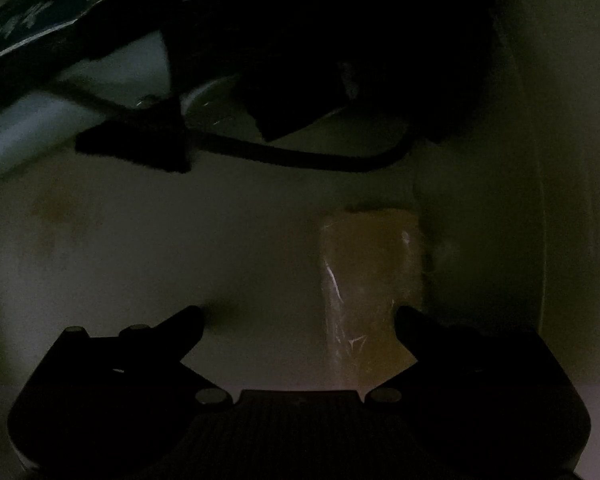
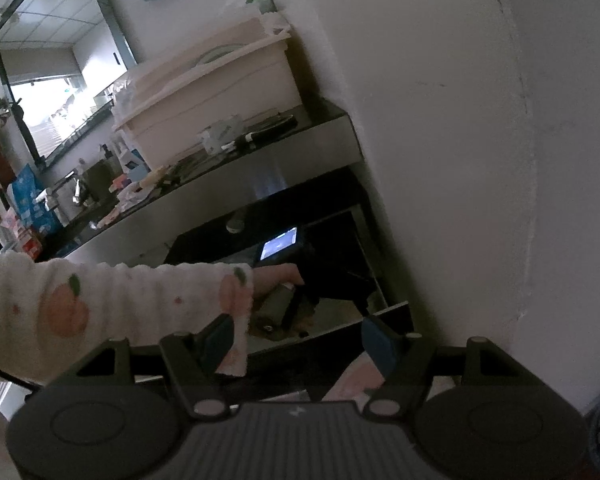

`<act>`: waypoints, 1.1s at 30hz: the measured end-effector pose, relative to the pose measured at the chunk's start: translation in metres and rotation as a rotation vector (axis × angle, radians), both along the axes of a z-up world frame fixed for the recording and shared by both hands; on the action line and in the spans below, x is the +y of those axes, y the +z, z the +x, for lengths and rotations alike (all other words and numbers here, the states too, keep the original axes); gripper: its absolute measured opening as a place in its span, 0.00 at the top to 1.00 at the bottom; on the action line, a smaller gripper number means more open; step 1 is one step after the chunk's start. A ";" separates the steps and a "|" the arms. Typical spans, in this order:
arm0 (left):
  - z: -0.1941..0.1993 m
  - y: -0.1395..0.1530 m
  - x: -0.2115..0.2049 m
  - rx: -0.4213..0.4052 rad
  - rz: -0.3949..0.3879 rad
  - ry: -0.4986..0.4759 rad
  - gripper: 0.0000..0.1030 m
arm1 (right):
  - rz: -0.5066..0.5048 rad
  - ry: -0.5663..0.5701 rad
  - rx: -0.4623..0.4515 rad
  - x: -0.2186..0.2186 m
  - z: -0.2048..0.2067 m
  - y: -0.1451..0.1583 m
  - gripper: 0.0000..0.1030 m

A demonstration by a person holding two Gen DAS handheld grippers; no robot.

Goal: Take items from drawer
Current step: 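Position the left tool's fingers around the tan wrapped bar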

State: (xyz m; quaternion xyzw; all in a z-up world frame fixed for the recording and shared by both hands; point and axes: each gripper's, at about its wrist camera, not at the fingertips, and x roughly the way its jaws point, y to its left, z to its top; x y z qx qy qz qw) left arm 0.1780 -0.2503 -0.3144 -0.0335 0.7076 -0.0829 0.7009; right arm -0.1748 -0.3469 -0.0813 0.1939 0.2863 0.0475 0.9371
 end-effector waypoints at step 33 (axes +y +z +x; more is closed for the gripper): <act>-0.013 0.024 0.002 0.100 -0.058 0.027 0.99 | 0.005 -0.014 0.032 0.000 0.002 -0.010 0.32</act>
